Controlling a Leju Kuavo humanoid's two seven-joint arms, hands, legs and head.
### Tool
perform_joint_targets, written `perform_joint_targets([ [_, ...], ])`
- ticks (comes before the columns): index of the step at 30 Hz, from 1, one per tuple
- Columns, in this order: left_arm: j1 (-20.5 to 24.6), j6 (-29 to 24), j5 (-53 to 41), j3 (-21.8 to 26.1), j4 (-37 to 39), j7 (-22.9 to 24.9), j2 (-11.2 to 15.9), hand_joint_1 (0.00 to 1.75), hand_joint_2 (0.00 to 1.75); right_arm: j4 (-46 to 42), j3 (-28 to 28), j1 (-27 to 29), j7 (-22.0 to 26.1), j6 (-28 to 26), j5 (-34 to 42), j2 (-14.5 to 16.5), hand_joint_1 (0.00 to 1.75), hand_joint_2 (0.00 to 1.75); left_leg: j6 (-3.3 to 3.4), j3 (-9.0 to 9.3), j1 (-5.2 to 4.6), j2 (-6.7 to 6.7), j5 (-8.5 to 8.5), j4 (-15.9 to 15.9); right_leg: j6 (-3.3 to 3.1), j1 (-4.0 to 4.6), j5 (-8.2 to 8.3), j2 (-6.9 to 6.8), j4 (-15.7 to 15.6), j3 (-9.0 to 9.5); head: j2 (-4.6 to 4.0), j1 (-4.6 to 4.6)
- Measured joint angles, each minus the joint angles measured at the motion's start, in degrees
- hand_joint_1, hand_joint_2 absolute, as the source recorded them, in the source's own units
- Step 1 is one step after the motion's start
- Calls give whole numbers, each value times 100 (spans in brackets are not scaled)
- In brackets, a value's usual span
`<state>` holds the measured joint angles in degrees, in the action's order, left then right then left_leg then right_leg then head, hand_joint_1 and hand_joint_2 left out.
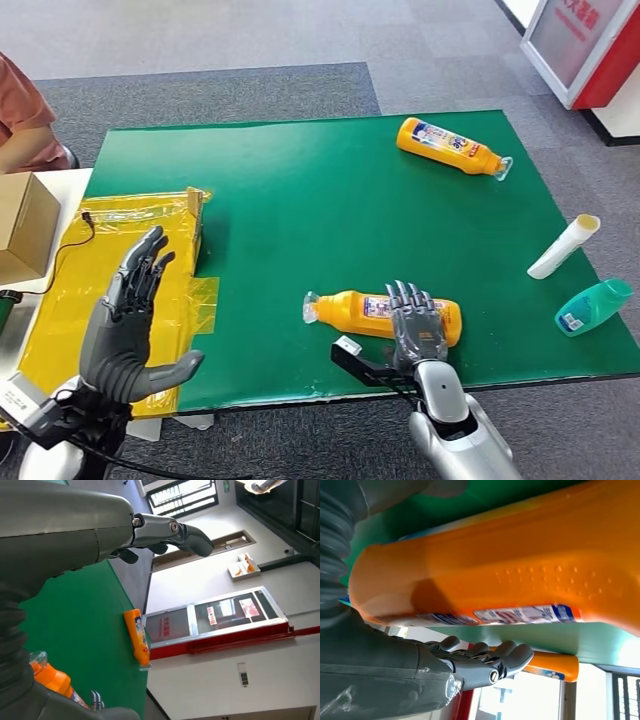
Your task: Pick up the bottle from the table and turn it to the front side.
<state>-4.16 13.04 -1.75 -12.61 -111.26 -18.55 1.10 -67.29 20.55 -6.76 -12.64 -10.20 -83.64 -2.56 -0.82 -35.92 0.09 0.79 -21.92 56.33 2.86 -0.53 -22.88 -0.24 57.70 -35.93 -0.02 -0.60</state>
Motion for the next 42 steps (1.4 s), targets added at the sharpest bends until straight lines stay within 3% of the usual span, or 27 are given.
perform_joint_targets([
  [3, 0, -2, 3, 6, -12, -37, 35, 0, 175, 109, 15, -7, 20, -4, -29, 18, 175, 175, 0, 1, 0, 0, 0, 0, -1, 0, 1, 0, 0, 1, 0, 0],
  [19, -6, -2, -6, 22, -21, -90, 65, 0, 175, 253, 41, -130, 121, 69, -53, 28, 175, 175, -3, 3, 0, 0, 12, 0, -1, 0, 12, 0, 0, 3, 0, 1],
  [23, -7, 8, -3, 22, -21, -113, 65, 0, 175, 222, 30, -153, 323, 20, 247, 28, 175, 175, -3, 4, 0, 0, 12, 0, -1, 0, 13, 1, 0, 3, 0, 1],
  [26, -9, 38, 26, 22, -21, -125, 65, 0, 175, 95, 15, -151, 765, 18, 997, 38, 175, 175, -4, 3, 0, 0, 13, 0, -1, 0, 14, 0, 0, 2, 0, 0],
  [32, -2, 78, 208, 19, -8, -199, 63, 0, 175, -505, -172, -209, 1926, 543, 3608, 129, 175, 175, -4, 1, 0, 0, 16, 0, 0, 0, 15, 0, 0, 0, 0, 1],
  [37, 64, 65, 302, -10, 51, -272, 66, 0, 175, -851, -446, -439, 2336, 942, 5224, 160, 175, 175, -3, 0, -1, 0, 16, 0, 1, -2, 15, 0, 0, 0, 0, 1],
  [42, 126, 28, 355, -58, 115, -324, 80, 0, 175, -1049, -701, -582, 2595, 1168, 6200, 160, 175, 175, -2, -1, -2, 0, 17, 1, 1, -2, 15, 0, 0, -1, 0, 0],
])
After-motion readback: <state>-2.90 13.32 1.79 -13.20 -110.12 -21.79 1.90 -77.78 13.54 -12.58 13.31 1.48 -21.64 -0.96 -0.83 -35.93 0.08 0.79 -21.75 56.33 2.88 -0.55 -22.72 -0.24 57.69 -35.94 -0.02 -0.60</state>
